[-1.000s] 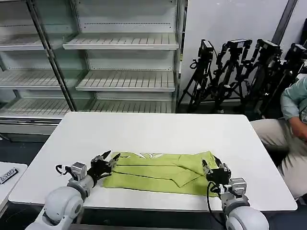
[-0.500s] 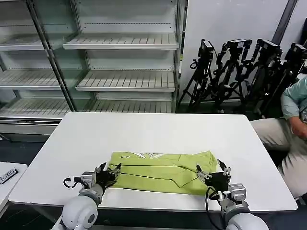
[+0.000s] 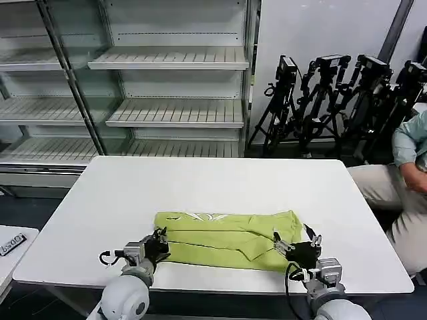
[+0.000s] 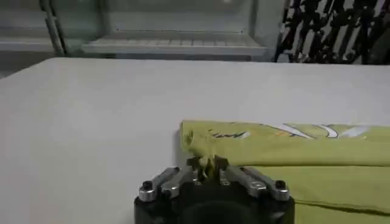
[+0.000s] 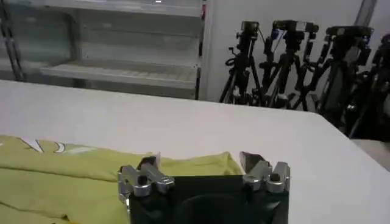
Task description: Fold and organize the clothes.
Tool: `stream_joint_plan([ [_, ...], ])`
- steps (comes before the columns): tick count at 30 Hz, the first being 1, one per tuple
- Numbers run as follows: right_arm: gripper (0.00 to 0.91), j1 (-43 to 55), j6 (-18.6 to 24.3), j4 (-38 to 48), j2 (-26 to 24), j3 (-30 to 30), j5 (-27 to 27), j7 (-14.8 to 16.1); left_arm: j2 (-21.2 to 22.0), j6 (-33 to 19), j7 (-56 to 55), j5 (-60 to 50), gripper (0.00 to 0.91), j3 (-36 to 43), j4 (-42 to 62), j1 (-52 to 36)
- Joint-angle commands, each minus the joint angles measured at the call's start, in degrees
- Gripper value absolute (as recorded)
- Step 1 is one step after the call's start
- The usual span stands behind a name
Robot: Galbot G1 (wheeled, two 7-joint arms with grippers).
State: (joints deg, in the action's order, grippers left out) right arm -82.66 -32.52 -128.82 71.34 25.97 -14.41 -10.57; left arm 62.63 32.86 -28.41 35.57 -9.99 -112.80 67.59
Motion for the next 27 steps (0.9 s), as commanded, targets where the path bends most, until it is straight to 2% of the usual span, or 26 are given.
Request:
stream_joint_plan([
  [1,0.907,-0.19,-0.06,0.16,-0.02,0.63,0.25,0.06,-1.43,0.19,2.48,-13.34,0.000,-1.37,0.20,0.52],
  [6,0.907,-0.41,-0.02,-0.44,-0.57,1.33,0.22,0.25,-8.98,0.21,5.30,-15.01,0.000,-14.67,-4.25,3.88],
  [12,0.907,-0.90,0.10,-1.07,-0.76,1.73,0.25,0.29,-13.73,0.14,9.98,-15.12,0.010,-24.94,-3.63,4.46],
  [14,0.907,-1.42,0.18,-1.30,-1.13,2.51,0.23,0.42,-14.45,0.12,11.86,-14.51,0.010,-25.67,-4.67,4.15],
  [19,0.907,-0.85,-0.10,-1.53,-1.54,2.98,0.12,0.30,-10.79,0.29,12.42,-10.07,0.010,-17.96,-14.44,2.57],
  [21,0.907,-0.57,-0.27,-1.43,-1.70,2.99,0.09,0.20,-8.51,0.26,12.19,-9.60,0.000,-11.41,-18.19,2.38],
  [23,0.907,-0.48,-0.34,-1.28,-1.72,3.05,0.07,0.15,-6.91,0.18,12.23,-10.68,0.010,-5.19,-19.25,1.74],
  [27,0.907,-0.61,-0.34,-1.05,-1.56,3.11,0.19,0.10,-3.00,0.15,12.96,-13.40,0.010,2.29,-19.29,0.07],
])
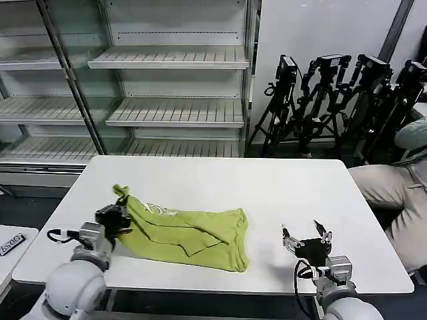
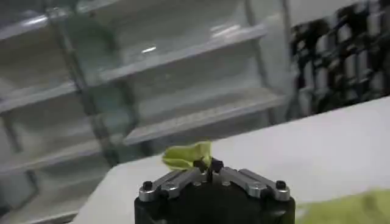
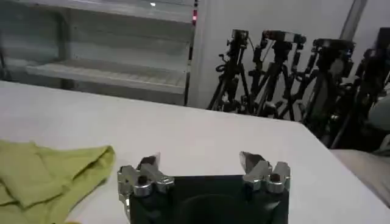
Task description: Fold and organize the clothes.
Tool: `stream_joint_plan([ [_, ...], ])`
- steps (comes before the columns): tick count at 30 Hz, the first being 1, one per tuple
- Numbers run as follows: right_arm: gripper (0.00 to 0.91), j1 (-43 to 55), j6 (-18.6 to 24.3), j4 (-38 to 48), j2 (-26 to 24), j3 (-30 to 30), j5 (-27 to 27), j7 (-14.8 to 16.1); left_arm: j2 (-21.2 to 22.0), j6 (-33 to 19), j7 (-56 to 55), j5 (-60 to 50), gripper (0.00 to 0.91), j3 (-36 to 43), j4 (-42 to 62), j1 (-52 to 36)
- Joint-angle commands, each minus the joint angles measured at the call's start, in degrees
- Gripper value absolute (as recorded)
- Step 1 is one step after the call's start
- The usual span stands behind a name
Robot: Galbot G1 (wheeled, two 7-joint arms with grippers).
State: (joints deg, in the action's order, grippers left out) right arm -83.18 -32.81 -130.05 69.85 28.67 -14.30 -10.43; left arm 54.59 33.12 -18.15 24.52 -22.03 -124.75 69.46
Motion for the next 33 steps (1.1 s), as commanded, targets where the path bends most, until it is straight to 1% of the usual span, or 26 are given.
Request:
stream_joint_plan([
  [1,0.907,-0.02,-0.05,0.27,-0.08,0.39,0.09,-0.04,6.41,-0.14,3.52,-3.75,0.010,16.00,-6.70,-2.39],
  [3,0.907,0.10,-0.05,0.36,-0.05,0.32,0.12,-0.10,7.51,-0.44,4.38,-5.02,0.010,18.74,-5.59,-3.17],
  [7,0.907,0.29,-0.21,0.24,0.06,0.35,0.15,-0.18,11.35,-0.97,5.64,-7.15,0.010,23.96,-2.57,-4.95],
  [10,0.907,0.24,-0.25,0.11,0.25,0.33,0.23,-0.21,13.69,-0.75,5.65,-7.22,0.020,25.66,0.20,-6.54],
  [12,0.907,0.17,-0.25,0.01,0.31,0.40,0.25,-0.21,14.44,-0.53,5.59,-6.99,0.030,26.12,1.50,-7.27],
  [13,0.907,0.14,-0.25,-0.03,0.35,0.45,0.26,-0.22,14.88,-0.49,5.32,-6.46,0.484,26.65,2.14,-7.85],
  [14,0.907,0.11,-0.25,-0.10,0.42,0.52,0.30,-0.21,15.17,-0.18,5.14,-6.15,0.907,26.82,2.38,-8.20],
  [15,0.907,0.04,-0.26,-0.17,0.50,0.59,0.34,-0.20,15.68,-0.20,4.74,-6.44,0.907,27.07,2.91,-8.51],
  [18,0.907,-0.17,-0.24,-0.26,0.65,0.62,0.45,-0.12,16.86,-2.94,3.85,-5.84,0.907,26.84,4.95,-9.54],
  [21,0.907,-0.24,-0.21,-0.27,0.87,0.52,0.49,-0.09,17.02,-5.26,3.74,-3.93,0.907,26.02,4.82,-9.89],
  [23,0.907,-0.25,-0.20,-0.22,1.05,0.41,0.58,-0.04,16.67,-7.87,3.81,-2.76,0.907,25.09,3.72,-9.49],
  [24,0.907,-0.25,-0.20,-0.19,1.07,0.39,0.62,-0.04,16.37,-7.94,3.73,-2.12,0.907,24.00,2.07,-8.87],
  [25,0.907,-0.25,-0.19,-0.13,1.15,0.35,0.71,-0.05,15.91,-7.86,3.56,-1.40,0.907,23.00,0.38,-8.27],
  [27,0.907,-0.31,-0.14,-0.10,1.14,0.50,0.74,-0.01,13.39,-6.57,2.35,-1.90,0.907,19.32,-1.97,-6.14],
  [28,0.907,-0.38,-0.08,-0.09,1.03,0.68,0.72,0.09,11.86,-5.06,1.06,-2.39,0.907,17.42,-2.30,-5.17],
  [30,0.907,-0.40,-0.05,-0.04,0.82,1.01,0.62,0.23,9.15,-0.30,-2.77,-1.05,0.907,14.80,-1.72,-4.01],
  [32,0.907,-0.16,-0.04,0.02,0.67,1.10,0.56,0.36,6.63,0.02,-6.22,2.15,0.907,11.90,0.03,-1.15],
  [33,0.907,-0.06,-0.03,0.04,0.64,1.08,0.56,0.38,6.39,0.07,-6.98,3.45,0.907,11.12,0.55,0.26],
])
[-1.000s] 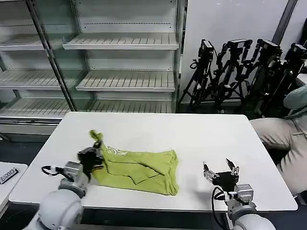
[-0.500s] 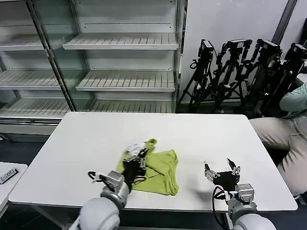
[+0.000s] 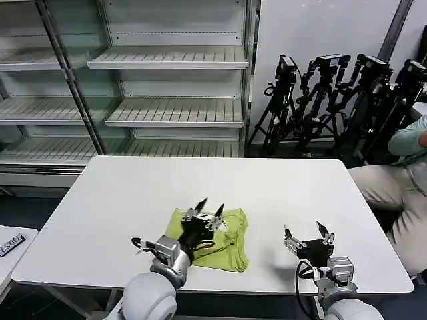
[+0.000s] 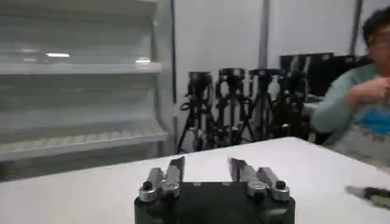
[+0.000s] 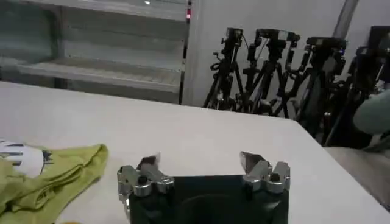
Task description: Fold and organize the clothes.
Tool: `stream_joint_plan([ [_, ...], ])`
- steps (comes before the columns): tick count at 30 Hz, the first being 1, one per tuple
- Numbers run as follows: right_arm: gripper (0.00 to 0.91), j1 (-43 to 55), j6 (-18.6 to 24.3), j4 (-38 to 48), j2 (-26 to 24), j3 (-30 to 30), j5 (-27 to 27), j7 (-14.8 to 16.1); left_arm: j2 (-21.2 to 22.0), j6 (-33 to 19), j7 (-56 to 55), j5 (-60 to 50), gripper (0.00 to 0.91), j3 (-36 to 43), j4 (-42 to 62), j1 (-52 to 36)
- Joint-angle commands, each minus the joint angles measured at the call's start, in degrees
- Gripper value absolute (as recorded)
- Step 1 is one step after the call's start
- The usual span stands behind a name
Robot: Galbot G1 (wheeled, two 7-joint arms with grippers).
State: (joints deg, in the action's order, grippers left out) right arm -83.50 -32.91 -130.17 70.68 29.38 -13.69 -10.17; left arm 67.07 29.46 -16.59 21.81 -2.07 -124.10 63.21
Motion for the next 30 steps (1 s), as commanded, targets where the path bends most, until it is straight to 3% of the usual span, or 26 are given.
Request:
stream_joint_plan([
  [1,0.907,0.45,0.07,0.27,-0.23,0.34,-0.10,0.16,-6.72,3.78,-8.91,6.94,0.907,-9.72,0.12,7.49],
  [5,0.907,0.75,0.08,0.42,-0.36,0.20,-0.15,0.24,-6.65,3.78,-10.01,12.33,0.907,-11.66,4.84,10.95],
  [12,0.907,0.91,0.19,0.71,-0.45,-0.17,-0.21,0.21,-3.41,3.68,-9.81,14.70,0.907,-10.22,10.63,7.67],
  [13,0.907,0.93,0.18,0.69,-0.60,-0.13,-0.27,0.23,-3.06,3.67,-9.74,15.06,0.333,-10.02,11.09,7.08],
  [14,0.907,0.92,0.18,0.62,-0.73,-0.10,-0.33,0.23,-2.89,3.64,-9.32,15.11,0.050,-9.90,11.58,6.67],
  [15,0.907,0.93,0.18,0.52,-0.84,-0.01,-0.38,0.25,-2.71,3.61,-9.26,15.24,0.010,-9.78,11.89,6.38],
  [28,0.907,0.84,0.39,0.78,-1.30,0.15,-0.76,0.40,-0.60,3.52,-7.48,15.08,0.010,-7.85,13.93,3.17],
  [30,0.907,0.61,0.48,0.80,-1.35,0.21,-0.77,0.47,0.06,1.49,-5.87,13.24,0.010,-7.41,14.22,3.27],
])
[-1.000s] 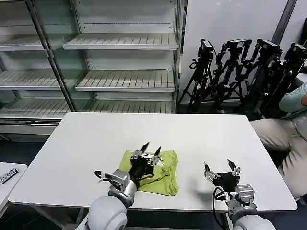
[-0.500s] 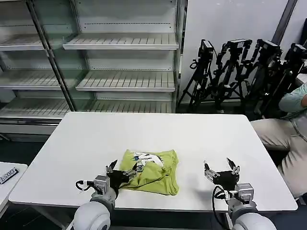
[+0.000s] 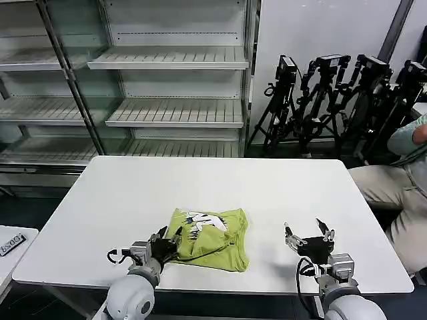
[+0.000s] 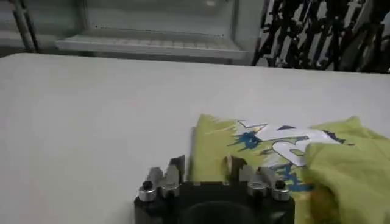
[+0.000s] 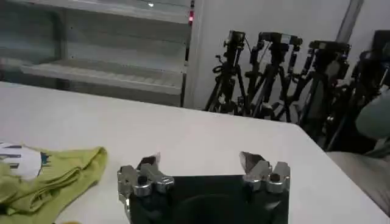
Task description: Fold and organize the clothes.
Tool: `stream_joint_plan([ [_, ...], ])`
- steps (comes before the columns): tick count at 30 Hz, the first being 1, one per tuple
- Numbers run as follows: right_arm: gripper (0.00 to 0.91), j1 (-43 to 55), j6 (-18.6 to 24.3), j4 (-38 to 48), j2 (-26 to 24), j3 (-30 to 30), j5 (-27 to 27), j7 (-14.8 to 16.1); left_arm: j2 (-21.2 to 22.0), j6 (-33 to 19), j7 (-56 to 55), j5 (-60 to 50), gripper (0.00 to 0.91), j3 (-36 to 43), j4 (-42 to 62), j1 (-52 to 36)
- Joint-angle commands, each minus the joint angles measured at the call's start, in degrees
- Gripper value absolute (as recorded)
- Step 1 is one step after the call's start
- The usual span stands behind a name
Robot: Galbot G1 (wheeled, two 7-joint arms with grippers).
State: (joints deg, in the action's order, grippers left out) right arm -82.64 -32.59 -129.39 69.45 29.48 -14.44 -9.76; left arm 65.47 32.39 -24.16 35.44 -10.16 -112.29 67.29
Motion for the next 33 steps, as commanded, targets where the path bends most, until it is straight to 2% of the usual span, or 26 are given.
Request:
stream_joint_plan([
  [1,0.907,-0.25,0.22,0.07,-0.09,0.13,0.00,0.07,1.97,-1.89,1.97,-1.09,0.010,0.77,2.39,-0.78],
  [8,0.907,0.68,0.36,0.51,0.09,-0.59,0.00,0.01,1.95,-3.58,4.02,-2.67,0.010,-1.42,0.02,1.26],
  [11,0.907,1.34,0.45,0.90,0.09,-0.92,0.00,0.02,-2.99,0.07,4.56,-5.47,0.010,-7.27,-3.40,2.81],
  [15,0.907,2.04,0.85,1.48,0.20,-1.39,0.00,0.21,-12.90,0.70,6.71,-8.05,0.010,-23.44,-5.27,6.98],
  [16,0.907,2.16,1.10,1.61,0.23,-1.43,0.02,0.29,-14.81,0.72,8.47,-7.95,0.010,-28.01,-5.33,9.03],
  [17,0.907,2.39,1.40,2.03,0.26,-1.57,0.02,0.44,-18.76,0.76,11.89,-8.20,0.010,-34.58,-4.97,11.01],
  [20,0.907,3.31,1.54,2.68,0.57,-2.13,-0.04,0.52,-26.68,0.86,18.11,-8.92,0.010,-46.77,-3.31,16.01],
  [23,0.907,3.85,1.60,2.60,0.58,-2.54,-0.19,0.67,-31.41,0.92,21.62,-8.91,0.010,-50.74,-3.21,16.53],
  [26,0.907,3.77,1.63,2.37,0.40,-2.62,-0.21,0.74,-29.99,0.95,19.75,-8.83,0.010,-46.81,-9.66,15.35],
  [27,0.907,3.67,1.63,2.38,0.36,-2.51,-0.21,0.74,-27.77,0.93,17.78,-9.25,0.010,-44.39,-12.44,15.01],
  [29,0.907,3.05,1.64,2.29,0.10,-2.15,-0.21,0.78,-21.45,0.91,15.37,-11.13,0.010,-34.77,-20.43,13.92],
  [32,0.907,2.29,1.62,2.01,-0.37,-1.54,-0.18,0.74,-11.57,0.81,13.50,-23.32,0.010,-13.37,-25.37,12.04],
  [33,0.907,2.10,1.61,1.95,-0.46,-1.36,-0.18,0.74,-9.28,0.77,13.31,-25.59,0.020,-10.93,-25.52,12.08],
])
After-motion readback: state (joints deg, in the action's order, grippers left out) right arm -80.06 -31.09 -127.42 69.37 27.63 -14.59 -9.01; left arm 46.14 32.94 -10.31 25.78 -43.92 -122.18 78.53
